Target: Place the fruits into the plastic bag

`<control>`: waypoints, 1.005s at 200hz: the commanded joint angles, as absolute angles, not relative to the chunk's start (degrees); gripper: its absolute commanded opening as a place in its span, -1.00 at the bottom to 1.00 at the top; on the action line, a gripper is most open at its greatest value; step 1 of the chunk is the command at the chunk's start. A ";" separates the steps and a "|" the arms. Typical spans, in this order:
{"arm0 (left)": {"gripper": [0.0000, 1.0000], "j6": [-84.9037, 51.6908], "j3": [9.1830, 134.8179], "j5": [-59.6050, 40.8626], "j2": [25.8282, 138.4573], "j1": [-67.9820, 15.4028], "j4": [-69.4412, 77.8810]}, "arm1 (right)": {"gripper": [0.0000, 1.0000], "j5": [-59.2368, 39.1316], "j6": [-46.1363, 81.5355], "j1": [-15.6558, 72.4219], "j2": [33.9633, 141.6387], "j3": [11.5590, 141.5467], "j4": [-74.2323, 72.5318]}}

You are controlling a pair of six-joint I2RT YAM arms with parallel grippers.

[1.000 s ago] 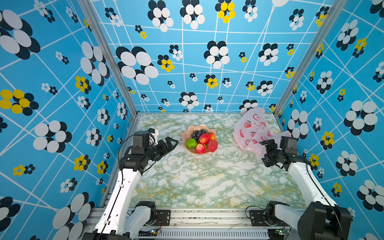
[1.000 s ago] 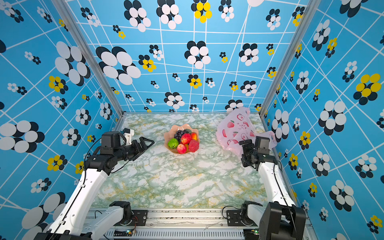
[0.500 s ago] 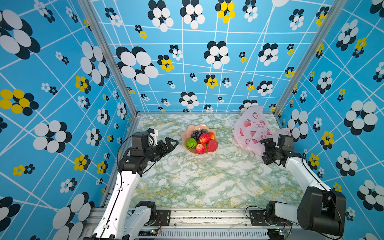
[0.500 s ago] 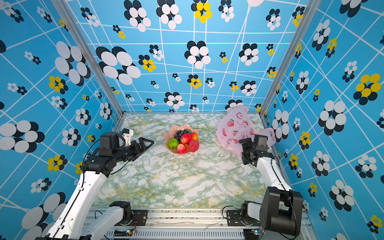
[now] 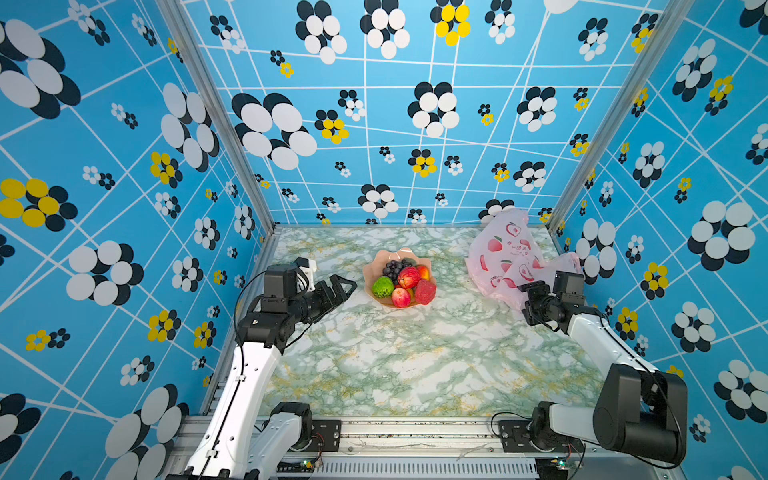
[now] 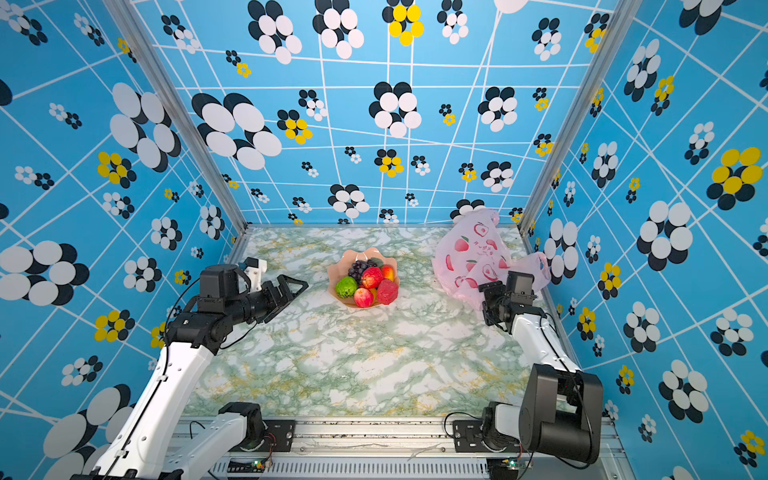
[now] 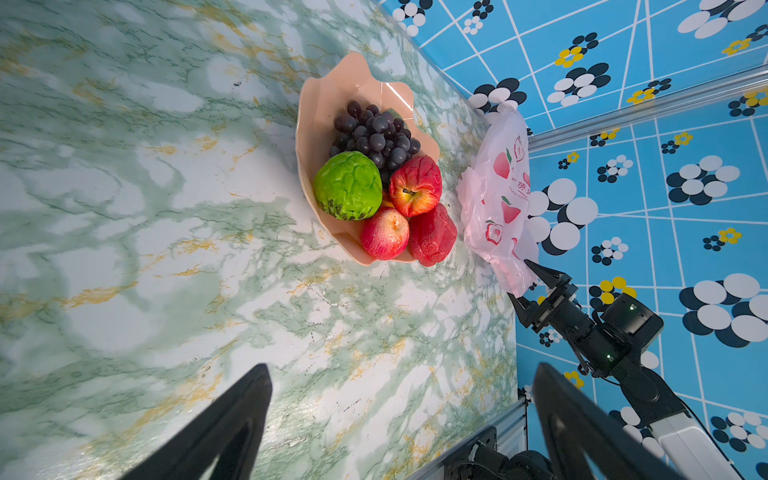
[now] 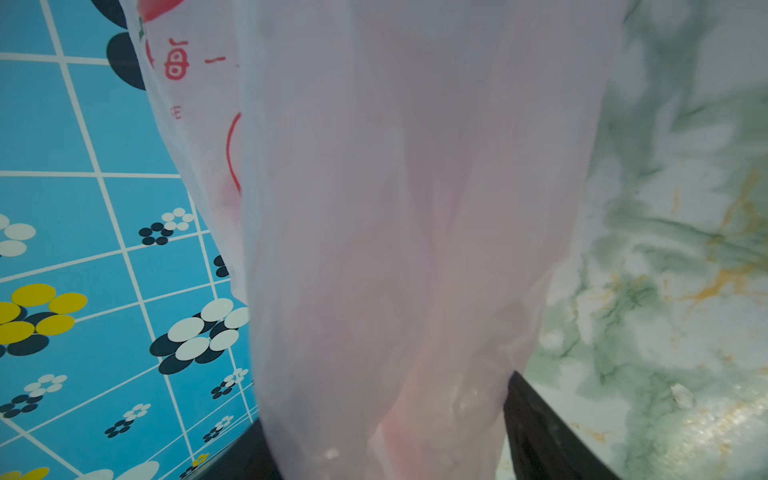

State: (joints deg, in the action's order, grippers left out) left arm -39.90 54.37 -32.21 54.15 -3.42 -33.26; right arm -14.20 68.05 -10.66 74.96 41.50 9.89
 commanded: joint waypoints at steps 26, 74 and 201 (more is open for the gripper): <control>0.98 -40.06 53.44 -33.15 53.61 -3.63 -33.85 | -0.05 -11.96 66.23 -11.07 73.15 40.31 8.96; 0.98 -39.97 53.26 -33.22 53.44 -3.57 -34.02 | -1.00 -10.40 64.11 -11.07 71.48 40.74 9.98; 0.98 -45.70 51.13 -37.75 55.02 -3.64 -27.33 | -1.00 -22.68 41.98 -0.28 68.37 62.05 5.30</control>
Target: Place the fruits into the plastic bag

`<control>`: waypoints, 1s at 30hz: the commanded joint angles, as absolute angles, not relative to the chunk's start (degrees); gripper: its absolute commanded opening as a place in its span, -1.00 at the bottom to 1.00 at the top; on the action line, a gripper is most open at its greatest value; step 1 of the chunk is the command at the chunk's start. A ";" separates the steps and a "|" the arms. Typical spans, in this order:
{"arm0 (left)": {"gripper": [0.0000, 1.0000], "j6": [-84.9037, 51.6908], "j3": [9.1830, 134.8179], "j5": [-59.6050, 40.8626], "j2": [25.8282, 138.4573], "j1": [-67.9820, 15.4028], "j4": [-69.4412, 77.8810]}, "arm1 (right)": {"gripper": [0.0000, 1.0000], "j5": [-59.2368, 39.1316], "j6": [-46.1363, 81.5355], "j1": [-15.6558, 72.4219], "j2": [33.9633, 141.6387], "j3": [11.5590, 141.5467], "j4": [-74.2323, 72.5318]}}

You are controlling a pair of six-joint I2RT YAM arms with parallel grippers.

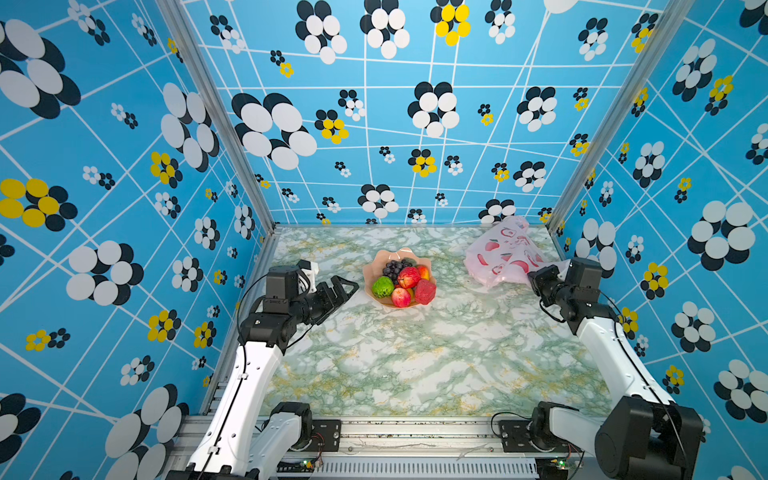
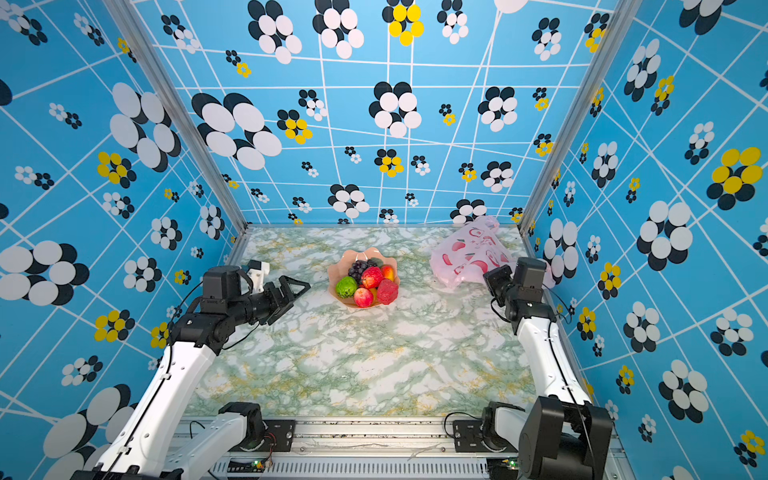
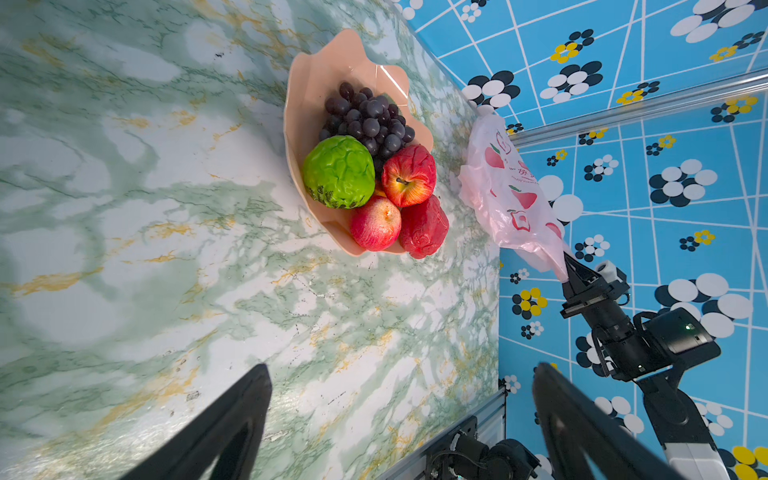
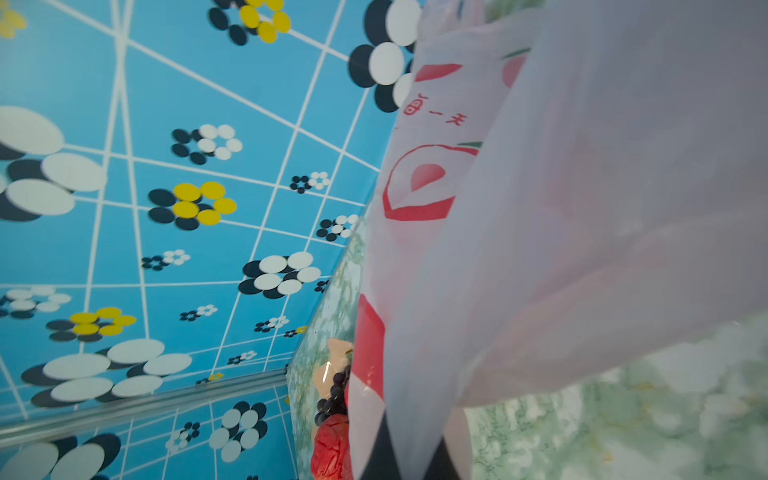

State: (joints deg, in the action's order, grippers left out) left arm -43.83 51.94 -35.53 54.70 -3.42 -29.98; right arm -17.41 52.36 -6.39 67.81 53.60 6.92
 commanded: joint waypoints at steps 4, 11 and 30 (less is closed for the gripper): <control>0.98 -45.23 51.09 -37.60 55.02 -3.56 -28.01 | -1.00 -24.14 33.19 5.94 68.39 67.91 6.44; 0.98 -45.61 50.71 -38.21 54.98 -3.28 -27.47 | -1.00 -26.80 8.51 24.56 67.83 76.79 15.41; 0.98 -47.94 47.55 -42.32 56.55 0.40 -22.46 | -0.29 -39.92 12.94 31.71 64.53 63.14 37.73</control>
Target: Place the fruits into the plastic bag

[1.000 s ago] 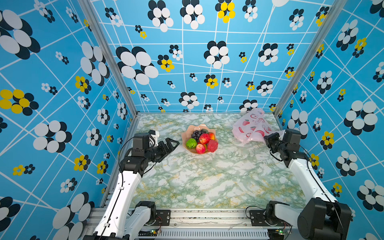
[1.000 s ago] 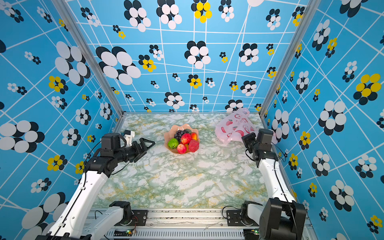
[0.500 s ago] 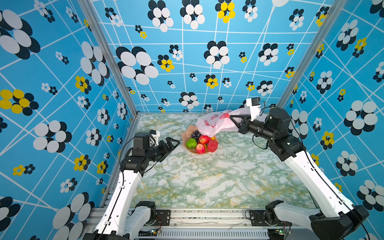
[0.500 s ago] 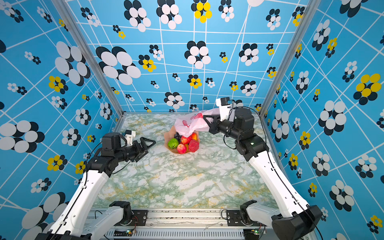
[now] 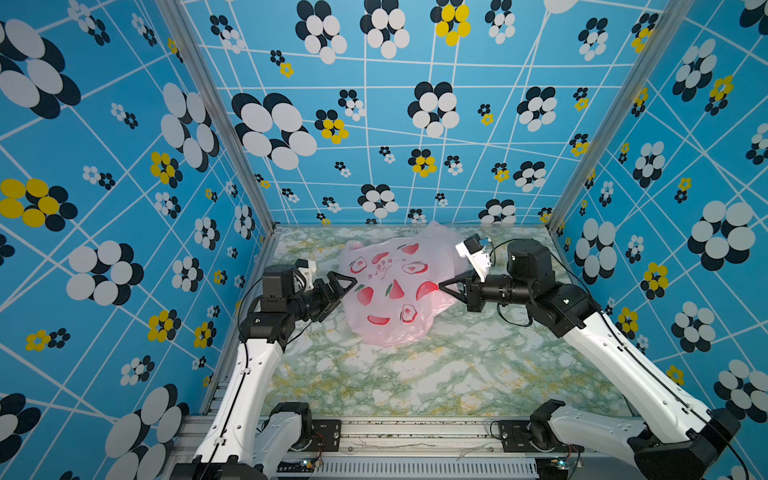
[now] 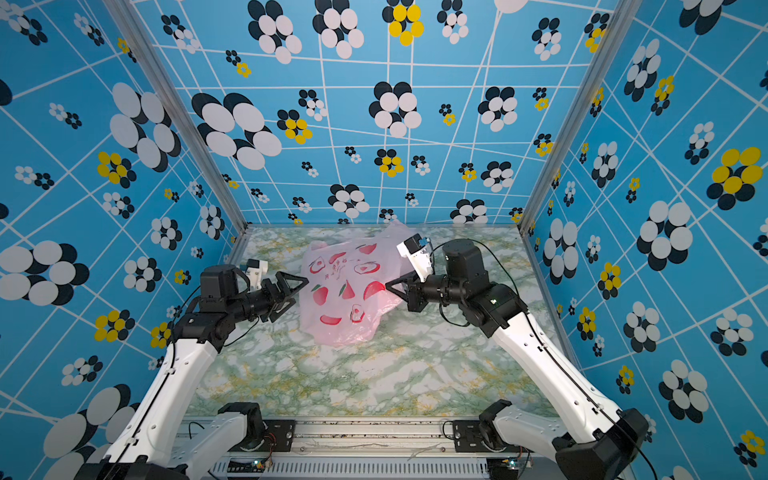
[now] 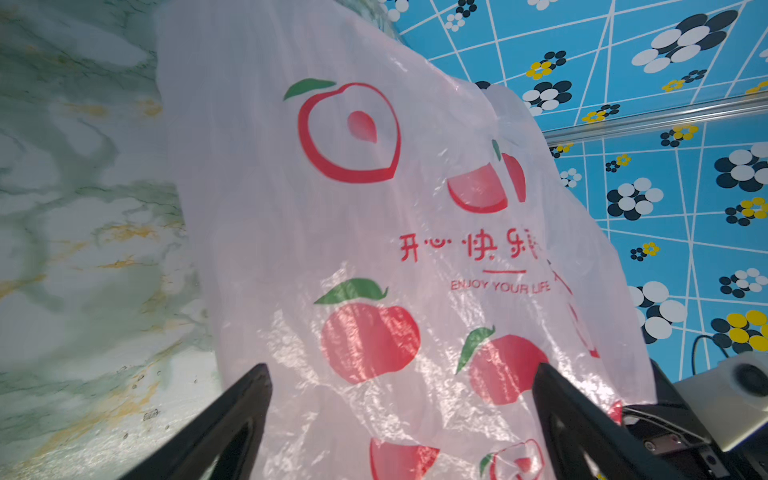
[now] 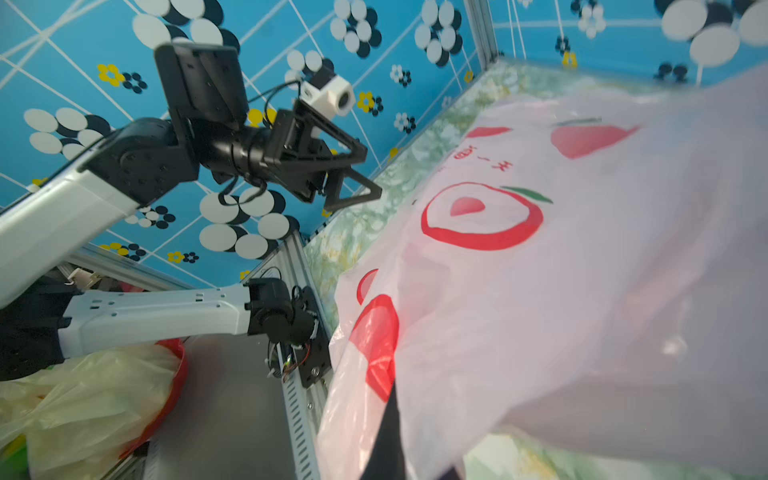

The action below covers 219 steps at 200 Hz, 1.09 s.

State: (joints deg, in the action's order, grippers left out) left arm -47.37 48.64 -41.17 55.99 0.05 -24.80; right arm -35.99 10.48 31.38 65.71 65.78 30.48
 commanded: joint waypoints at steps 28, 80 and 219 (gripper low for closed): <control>0.98 -45.93 47.67 -41.02 58.25 0.02 -23.63 | 0.57 -36.60 12.07 31.50 63.58 62.86 42.63; 0.98 -37.75 51.04 -32.70 57.75 0.00 -34.77 | 0.76 -15.98 12.29 30.63 71.08 70.29 40.70; 0.98 -34.57 49.59 -31.03 54.65 1.01 -38.03 | 0.76 -16.87 1.64 31.99 105.07 97.64 40.25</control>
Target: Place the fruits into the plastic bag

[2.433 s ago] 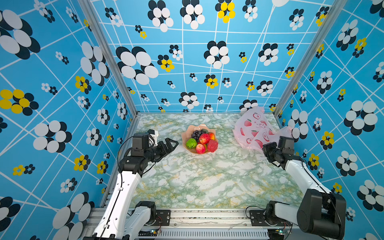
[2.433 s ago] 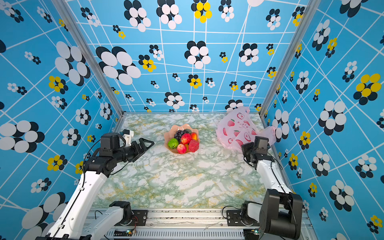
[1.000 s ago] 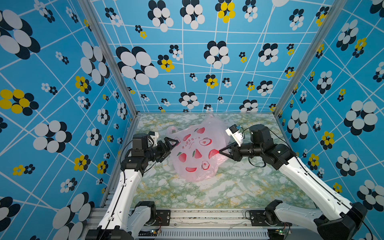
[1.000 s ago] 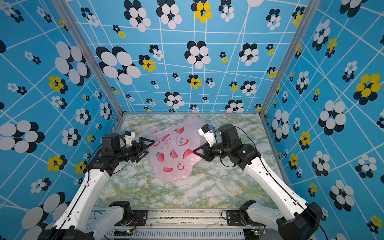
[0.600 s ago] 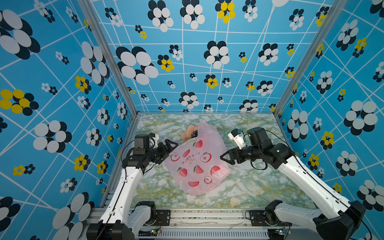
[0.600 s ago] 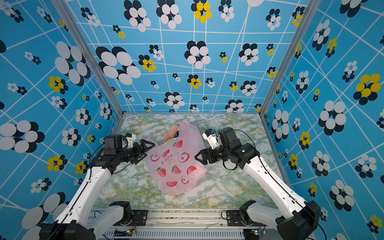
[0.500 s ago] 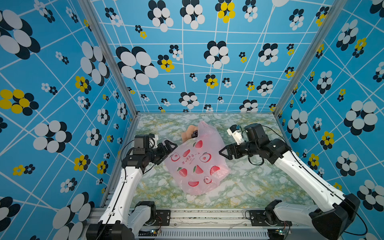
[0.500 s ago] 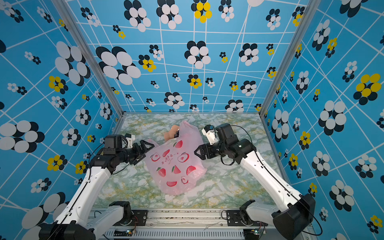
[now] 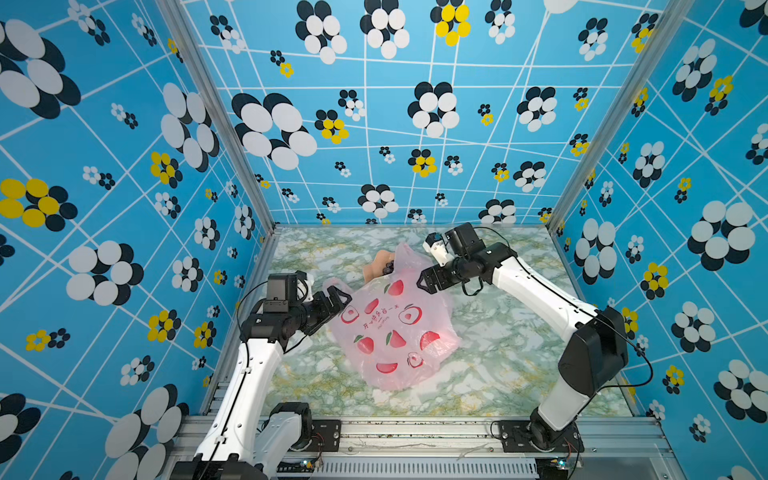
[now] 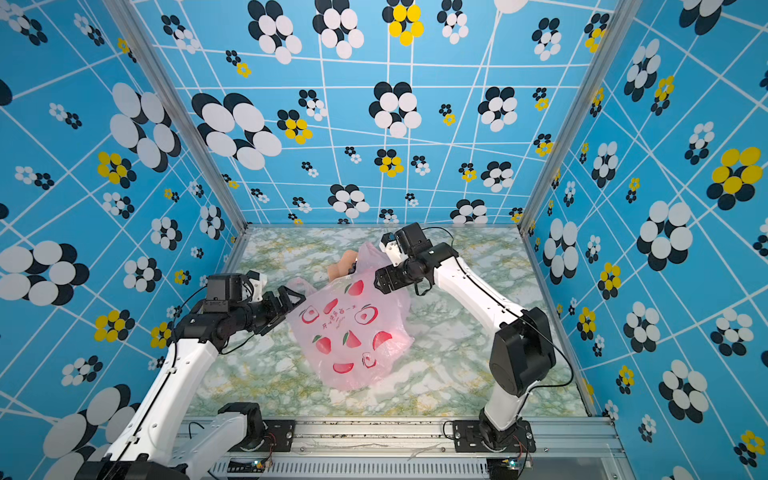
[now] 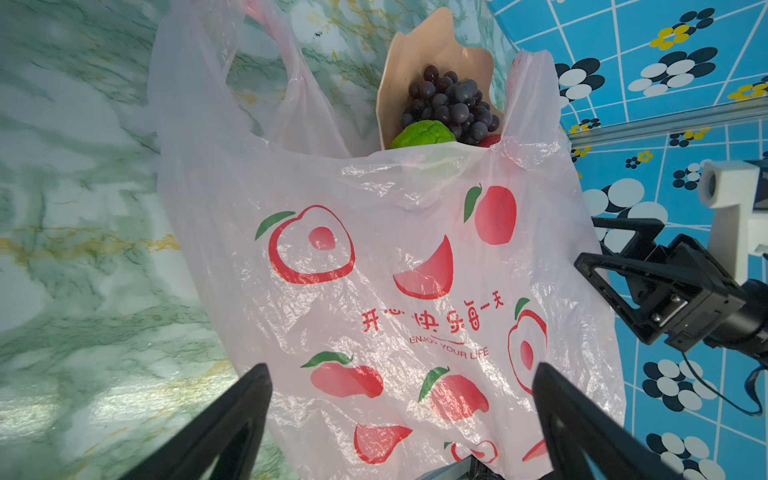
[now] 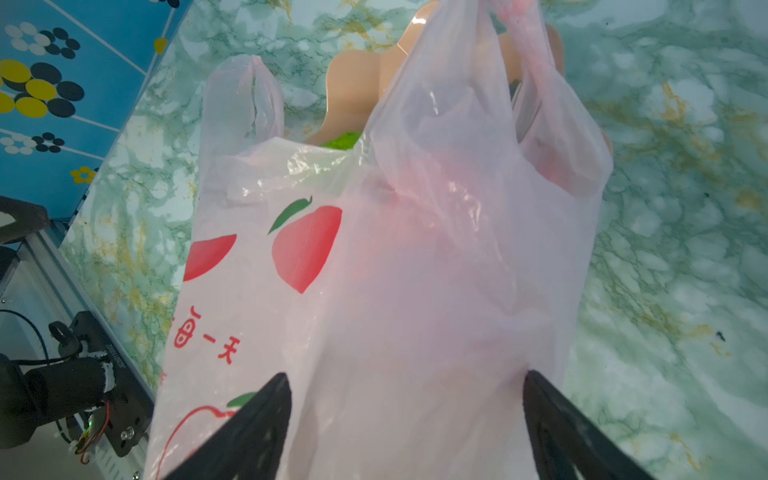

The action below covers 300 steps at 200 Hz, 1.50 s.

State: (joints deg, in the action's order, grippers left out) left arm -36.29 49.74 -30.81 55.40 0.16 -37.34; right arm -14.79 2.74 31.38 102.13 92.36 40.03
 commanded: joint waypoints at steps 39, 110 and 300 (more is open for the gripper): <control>0.98 -34.28 49.60 -31.53 54.66 1.58 -38.32 | 0.76 -15.02 -1.67 32.03 111.86 106.74 45.86; 0.98 -33.93 49.72 -31.99 54.23 2.52 -39.11 | 0.61 -15.79 -3.22 32.10 121.87 118.45 53.44; 0.98 -39.17 56.03 -42.40 53.08 3.08 -34.20 | -1.00 -24.64 -16.10 33.05 70.59 56.44 -11.68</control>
